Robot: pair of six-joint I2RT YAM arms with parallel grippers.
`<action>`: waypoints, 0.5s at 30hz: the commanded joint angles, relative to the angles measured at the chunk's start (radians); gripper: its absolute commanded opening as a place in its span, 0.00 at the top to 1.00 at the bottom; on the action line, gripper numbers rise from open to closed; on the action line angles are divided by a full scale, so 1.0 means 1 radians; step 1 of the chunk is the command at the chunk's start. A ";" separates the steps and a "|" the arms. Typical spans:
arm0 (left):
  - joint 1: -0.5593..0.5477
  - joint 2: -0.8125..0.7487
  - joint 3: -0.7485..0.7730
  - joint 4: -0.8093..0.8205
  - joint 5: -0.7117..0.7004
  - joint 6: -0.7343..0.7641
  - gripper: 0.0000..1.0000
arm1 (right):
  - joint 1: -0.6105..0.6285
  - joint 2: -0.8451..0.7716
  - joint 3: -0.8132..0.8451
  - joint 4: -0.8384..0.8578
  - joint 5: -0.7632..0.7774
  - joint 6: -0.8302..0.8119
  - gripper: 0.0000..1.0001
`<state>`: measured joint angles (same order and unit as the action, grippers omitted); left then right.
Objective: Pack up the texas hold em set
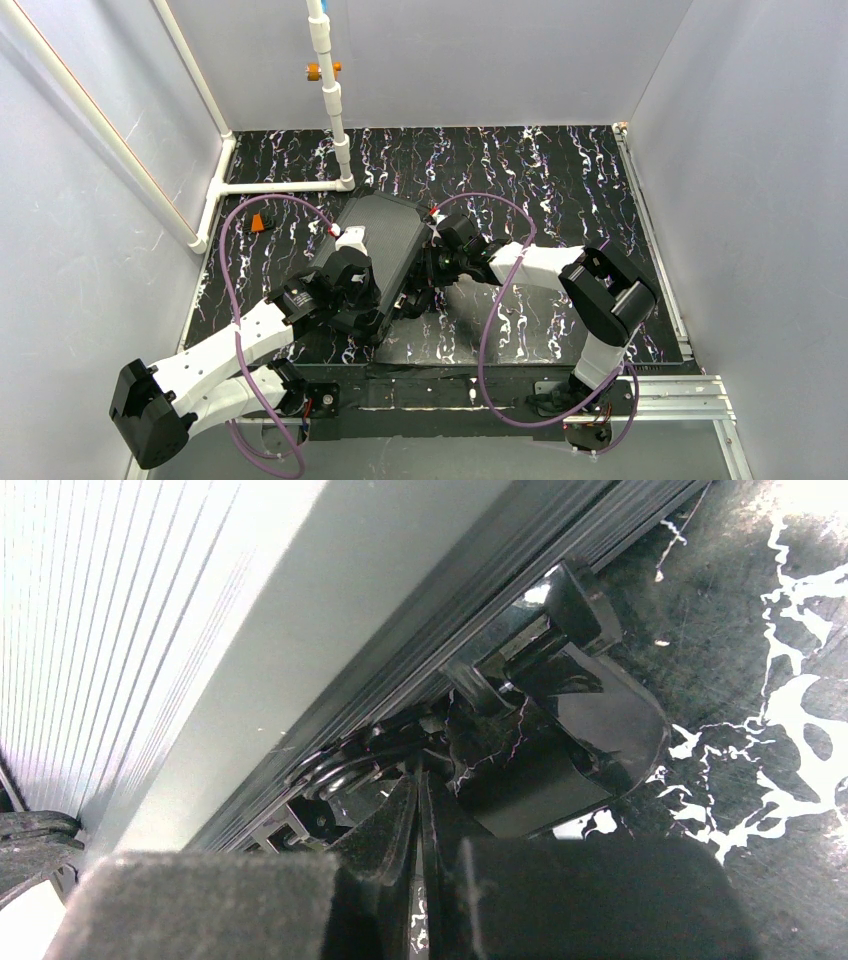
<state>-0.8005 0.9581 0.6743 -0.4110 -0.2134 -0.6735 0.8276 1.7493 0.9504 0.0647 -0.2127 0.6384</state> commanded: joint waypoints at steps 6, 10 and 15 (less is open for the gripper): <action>-0.003 0.060 -0.061 -0.197 0.046 0.007 1.00 | 0.007 0.048 -0.017 0.067 0.020 -0.034 0.88; -0.002 0.060 -0.048 -0.204 0.048 0.012 1.00 | 0.007 0.054 -0.005 0.068 0.029 -0.047 0.88; -0.002 0.057 -0.035 -0.212 0.052 0.013 1.00 | 0.007 0.068 0.004 0.072 0.033 -0.063 0.88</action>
<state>-0.8005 0.9676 0.6853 -0.4221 -0.2131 -0.6731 0.8272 1.7626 0.9459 0.0853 -0.2241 0.6155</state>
